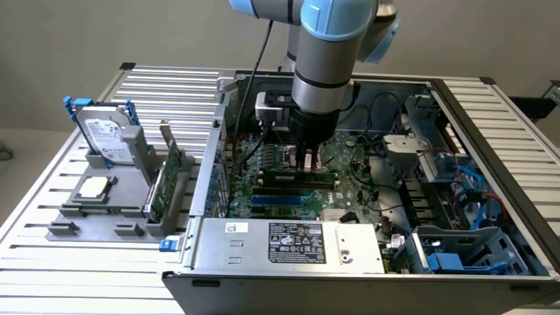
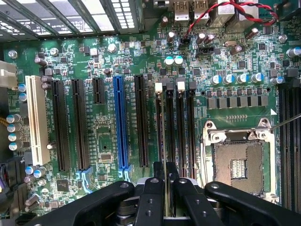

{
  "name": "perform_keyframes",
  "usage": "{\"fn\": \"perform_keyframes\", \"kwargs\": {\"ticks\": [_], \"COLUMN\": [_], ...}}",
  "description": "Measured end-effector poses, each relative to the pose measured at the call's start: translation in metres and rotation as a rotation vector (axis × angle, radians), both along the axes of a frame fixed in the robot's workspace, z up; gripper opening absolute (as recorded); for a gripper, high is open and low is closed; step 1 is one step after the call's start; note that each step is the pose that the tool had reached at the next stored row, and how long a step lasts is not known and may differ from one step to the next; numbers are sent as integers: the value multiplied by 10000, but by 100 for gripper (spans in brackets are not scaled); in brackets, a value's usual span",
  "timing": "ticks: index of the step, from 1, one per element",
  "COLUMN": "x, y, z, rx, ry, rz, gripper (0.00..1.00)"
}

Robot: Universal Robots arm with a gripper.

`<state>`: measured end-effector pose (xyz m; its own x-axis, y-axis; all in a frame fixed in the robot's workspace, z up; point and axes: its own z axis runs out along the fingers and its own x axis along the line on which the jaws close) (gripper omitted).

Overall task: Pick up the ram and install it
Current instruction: 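Insert the ram into the slot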

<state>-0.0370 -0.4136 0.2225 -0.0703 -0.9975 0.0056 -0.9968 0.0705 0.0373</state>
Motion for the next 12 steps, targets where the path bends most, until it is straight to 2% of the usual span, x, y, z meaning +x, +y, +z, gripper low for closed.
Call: {"fn": "perform_keyframes", "kwargs": {"ticks": [9, 12], "x": [0, 0], "y": [0, 0], "z": [-1, -13], "rx": [-29, -67], "ry": [1, 0], "rz": [40, 68], "gripper": [15, 15]}}
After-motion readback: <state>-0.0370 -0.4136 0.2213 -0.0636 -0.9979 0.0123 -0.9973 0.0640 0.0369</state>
